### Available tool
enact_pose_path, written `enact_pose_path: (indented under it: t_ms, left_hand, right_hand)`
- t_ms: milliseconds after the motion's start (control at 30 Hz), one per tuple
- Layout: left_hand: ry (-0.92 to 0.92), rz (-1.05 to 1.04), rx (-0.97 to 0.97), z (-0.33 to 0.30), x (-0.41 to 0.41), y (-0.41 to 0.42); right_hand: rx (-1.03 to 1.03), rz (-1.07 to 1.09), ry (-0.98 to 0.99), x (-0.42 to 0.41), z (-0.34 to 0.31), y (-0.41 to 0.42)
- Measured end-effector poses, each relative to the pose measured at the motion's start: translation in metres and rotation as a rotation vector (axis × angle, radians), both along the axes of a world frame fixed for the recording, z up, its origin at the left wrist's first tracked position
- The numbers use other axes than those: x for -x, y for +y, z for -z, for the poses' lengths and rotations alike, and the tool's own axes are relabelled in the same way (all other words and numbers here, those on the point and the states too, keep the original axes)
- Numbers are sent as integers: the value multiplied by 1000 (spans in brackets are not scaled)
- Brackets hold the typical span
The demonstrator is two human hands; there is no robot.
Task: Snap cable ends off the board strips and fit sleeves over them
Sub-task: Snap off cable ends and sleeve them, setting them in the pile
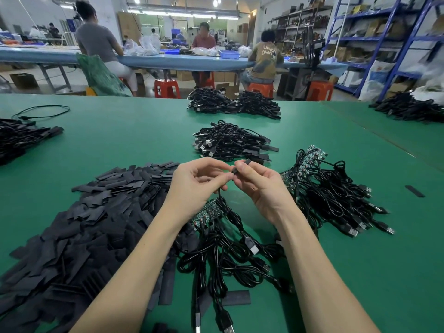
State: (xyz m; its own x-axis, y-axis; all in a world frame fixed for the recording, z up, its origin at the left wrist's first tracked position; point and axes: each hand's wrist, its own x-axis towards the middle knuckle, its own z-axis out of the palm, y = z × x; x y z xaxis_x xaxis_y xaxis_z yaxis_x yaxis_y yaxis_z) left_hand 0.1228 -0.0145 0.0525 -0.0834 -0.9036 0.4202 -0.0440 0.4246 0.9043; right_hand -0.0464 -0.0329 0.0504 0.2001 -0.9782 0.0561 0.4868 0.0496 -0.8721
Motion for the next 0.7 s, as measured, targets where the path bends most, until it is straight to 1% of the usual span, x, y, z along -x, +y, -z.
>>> enact_pose_path:
  t_ms: [167,333,700]
  left_hand:
    - [46,118,-74,-3,-3,3]
    - [100,130,-122,-2,-4,4]
    - [74,103,-104,2,-5,2]
  right_hand:
    - [-27,-10,-41,5,1,2]
    - [-19,-55,-15,3,0,5]
    - [42,-80,62,-1,1,7]
